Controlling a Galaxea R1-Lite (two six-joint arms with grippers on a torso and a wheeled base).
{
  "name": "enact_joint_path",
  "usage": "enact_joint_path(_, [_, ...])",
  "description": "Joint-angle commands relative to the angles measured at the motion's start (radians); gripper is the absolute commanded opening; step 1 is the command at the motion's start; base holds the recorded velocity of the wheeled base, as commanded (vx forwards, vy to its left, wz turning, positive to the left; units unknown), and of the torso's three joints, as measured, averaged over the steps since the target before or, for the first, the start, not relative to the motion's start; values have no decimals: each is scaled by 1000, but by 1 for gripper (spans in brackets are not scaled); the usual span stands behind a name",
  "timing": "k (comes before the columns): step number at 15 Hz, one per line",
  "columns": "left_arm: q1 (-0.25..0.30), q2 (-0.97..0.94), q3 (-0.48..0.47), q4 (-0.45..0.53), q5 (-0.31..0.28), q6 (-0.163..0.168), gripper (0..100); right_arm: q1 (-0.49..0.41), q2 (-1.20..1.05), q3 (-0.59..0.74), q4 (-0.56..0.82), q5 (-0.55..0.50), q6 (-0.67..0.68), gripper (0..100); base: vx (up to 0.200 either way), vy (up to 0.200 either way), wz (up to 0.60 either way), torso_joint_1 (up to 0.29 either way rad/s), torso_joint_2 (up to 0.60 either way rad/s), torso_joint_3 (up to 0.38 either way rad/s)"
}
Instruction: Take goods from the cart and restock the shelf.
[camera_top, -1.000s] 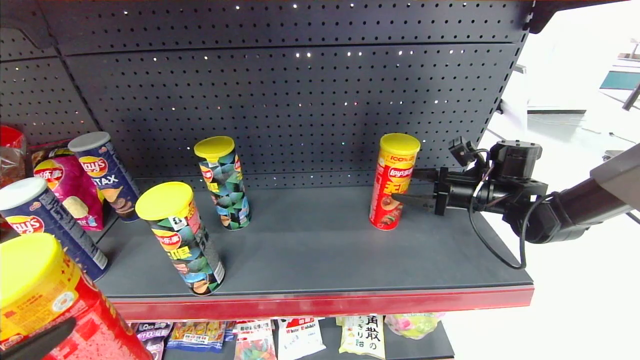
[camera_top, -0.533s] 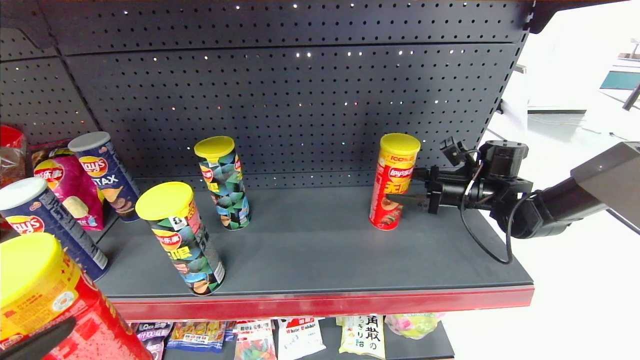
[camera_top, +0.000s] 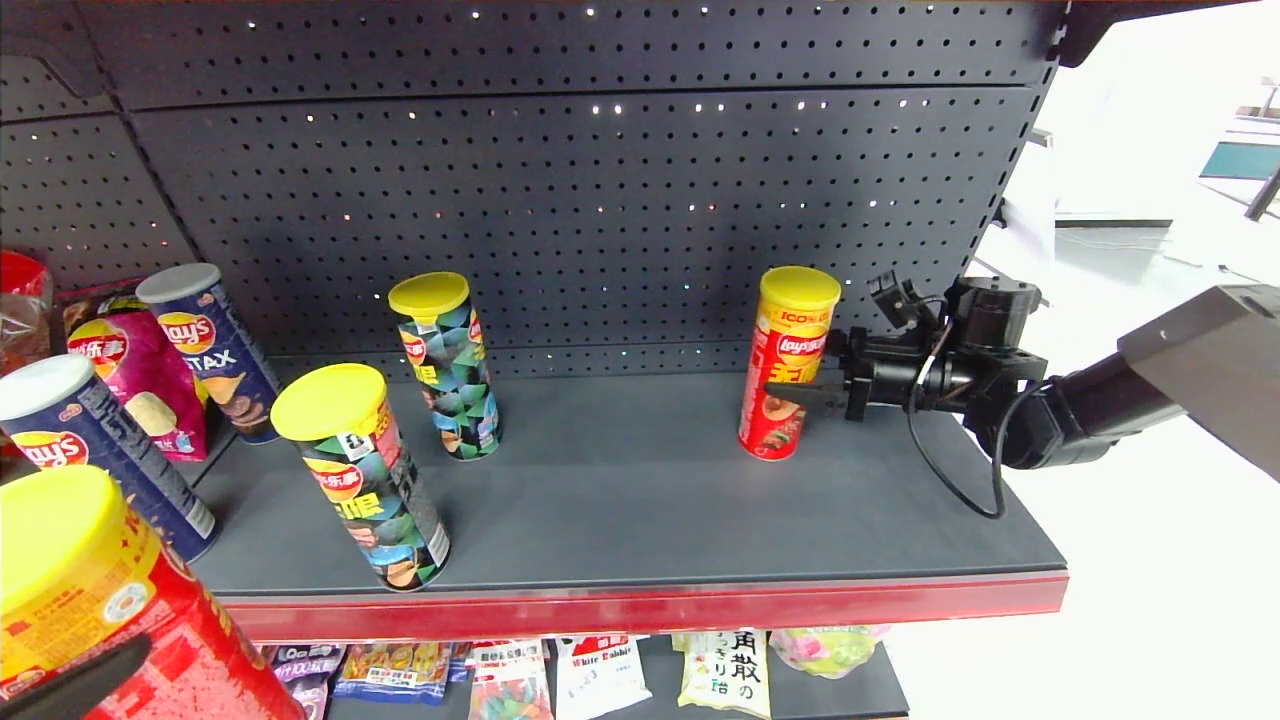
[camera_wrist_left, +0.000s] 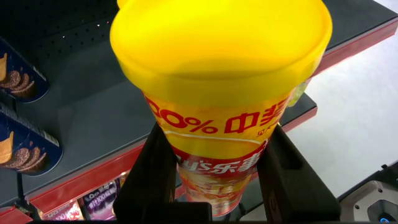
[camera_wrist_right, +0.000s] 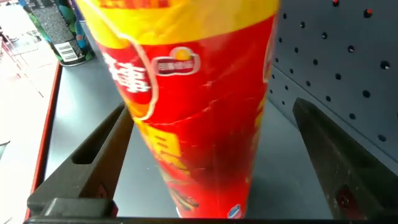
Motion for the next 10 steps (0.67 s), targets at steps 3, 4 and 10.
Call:
enact_joint_path(3, [0,0,2,1,0,0,0,9,3,-5,-2,-3,-2,0,0,0,0,0,0,0])
enact_joint_path(4, [0,0,2,1,0,0,0,19,3,-1,-2,-6,-2,0,0,0,0,0,0,0])
enact_joint_path(10, [0,0,6,1,0,0,0,22,-58,90,-55,-76,-8,0,0,0,0,0,0,0])
